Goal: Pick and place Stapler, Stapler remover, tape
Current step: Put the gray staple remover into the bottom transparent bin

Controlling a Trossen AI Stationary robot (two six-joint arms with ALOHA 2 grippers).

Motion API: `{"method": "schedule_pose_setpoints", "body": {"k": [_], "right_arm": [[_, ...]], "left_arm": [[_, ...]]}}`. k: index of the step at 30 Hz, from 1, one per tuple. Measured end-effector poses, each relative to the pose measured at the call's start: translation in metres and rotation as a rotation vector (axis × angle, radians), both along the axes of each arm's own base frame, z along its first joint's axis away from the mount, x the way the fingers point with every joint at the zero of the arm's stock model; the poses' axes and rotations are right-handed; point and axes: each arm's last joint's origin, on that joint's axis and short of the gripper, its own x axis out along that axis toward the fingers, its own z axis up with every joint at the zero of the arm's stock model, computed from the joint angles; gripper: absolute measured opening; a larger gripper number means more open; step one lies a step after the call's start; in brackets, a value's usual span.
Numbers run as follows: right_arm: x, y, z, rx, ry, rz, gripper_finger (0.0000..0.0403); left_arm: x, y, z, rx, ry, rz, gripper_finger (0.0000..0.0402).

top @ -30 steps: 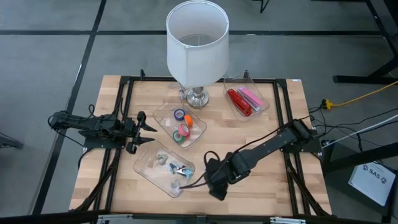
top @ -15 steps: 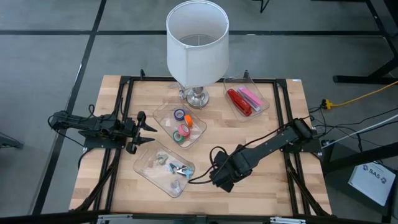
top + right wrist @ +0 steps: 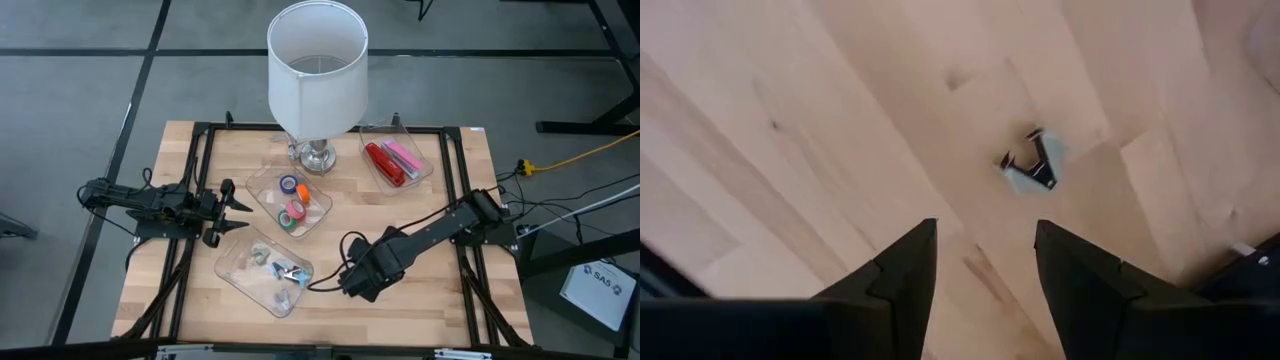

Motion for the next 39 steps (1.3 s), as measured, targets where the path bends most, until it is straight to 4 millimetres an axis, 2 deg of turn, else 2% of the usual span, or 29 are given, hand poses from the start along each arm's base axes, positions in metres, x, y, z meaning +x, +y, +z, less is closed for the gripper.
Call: {"method": "schedule_pose_setpoints", "body": {"k": [9,18,27,33,39], "right_arm": [[0.003,-0.006,0.0,-0.014,-0.007,-0.015,0.0172],[-0.003,-0.012,-0.025,-0.068,0.079,-0.023,0.0172],[-0.004,-0.019,-0.031,-0.056,0.084,-0.116,0.0172],[-0.003,-0.018,-0.031,-0.041,0.093,-0.042,0.0172],[-0.012,-0.02,-0.049,-0.045,0.199,0.173,0.0172]], "left_arm": [[0.0,0.0,0.0,0.0,0.0,0.0,0.0185],[0.0,0.0,0.0,0.0,0.0,0.0,0.0185],[0.0,0.0,0.0,0.0,0.0,0.001,0.0185],[0.0,0.0,0.0,0.0,0.0,0.0,0.0185],[0.0,0.0,0.0,0.0,0.0,0.001,0.0185]]}}
